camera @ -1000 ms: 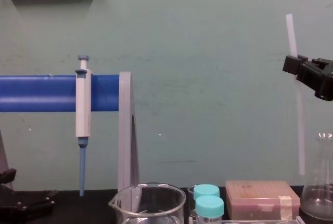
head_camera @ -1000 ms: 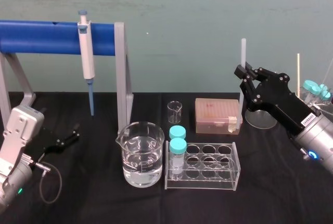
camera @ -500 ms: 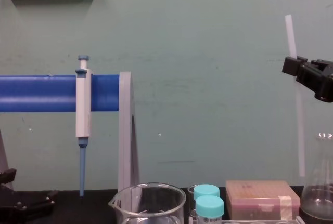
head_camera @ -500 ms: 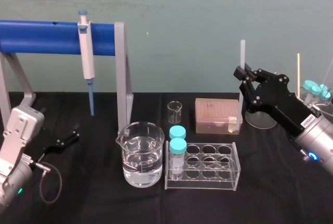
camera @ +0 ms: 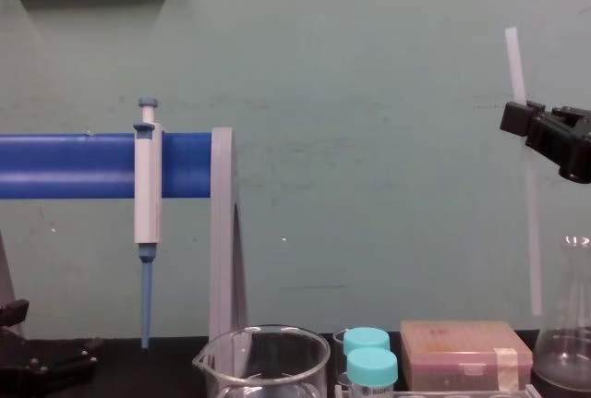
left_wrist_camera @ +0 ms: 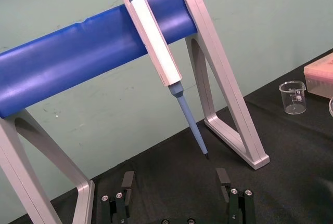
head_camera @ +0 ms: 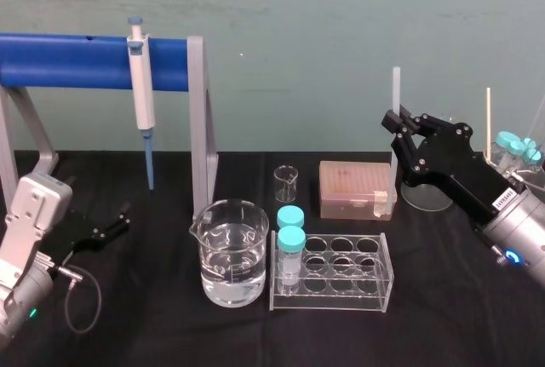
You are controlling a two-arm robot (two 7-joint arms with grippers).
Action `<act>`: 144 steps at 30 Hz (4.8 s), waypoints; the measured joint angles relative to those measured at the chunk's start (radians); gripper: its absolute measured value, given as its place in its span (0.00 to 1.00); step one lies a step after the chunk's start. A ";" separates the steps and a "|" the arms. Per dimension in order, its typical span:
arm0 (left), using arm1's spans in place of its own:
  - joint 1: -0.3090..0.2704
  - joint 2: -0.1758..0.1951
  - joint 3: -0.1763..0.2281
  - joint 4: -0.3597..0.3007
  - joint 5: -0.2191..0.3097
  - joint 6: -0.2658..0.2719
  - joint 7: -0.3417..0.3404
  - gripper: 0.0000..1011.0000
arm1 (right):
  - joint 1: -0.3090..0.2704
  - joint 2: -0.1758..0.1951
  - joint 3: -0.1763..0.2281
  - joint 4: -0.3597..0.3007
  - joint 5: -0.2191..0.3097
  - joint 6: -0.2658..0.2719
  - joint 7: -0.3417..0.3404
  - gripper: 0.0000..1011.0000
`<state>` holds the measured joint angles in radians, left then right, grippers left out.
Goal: Pick up the stirring rod with one hand, then place it down.
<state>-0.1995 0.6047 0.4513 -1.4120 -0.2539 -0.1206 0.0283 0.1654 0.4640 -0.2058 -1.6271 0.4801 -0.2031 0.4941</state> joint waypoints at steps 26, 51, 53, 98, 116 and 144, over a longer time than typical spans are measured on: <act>0.000 0.000 0.000 0.000 0.000 0.000 0.000 0.99 | -0.002 0.006 -0.003 -0.001 -0.001 0.005 0.001 0.07; 0.000 0.000 0.000 0.000 0.000 0.000 0.000 0.99 | 0.010 0.008 -0.013 0.014 0.003 0.005 0.011 0.07; 0.000 0.000 0.000 0.000 0.000 0.000 0.000 0.99 | 0.011 0.008 -0.014 0.015 0.003 0.006 0.011 0.07; 0.000 0.000 0.000 0.000 0.000 0.000 0.000 0.99 | 0.046 0.055 -0.080 0.179 0.161 -0.073 0.250 0.07; 0.000 0.000 0.000 0.000 0.000 0.000 0.000 0.99 | 0.083 0.032 -0.111 0.273 0.155 -0.093 0.252 0.07; 0.000 0.000 0.000 0.000 0.000 0.000 0.000 0.99 | 0.089 0.001 -0.147 0.374 0.101 -0.064 0.219 0.07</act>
<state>-0.1995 0.6047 0.4514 -1.4120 -0.2539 -0.1205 0.0283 0.2543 0.4646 -0.3531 -1.2528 0.5810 -0.2676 0.7134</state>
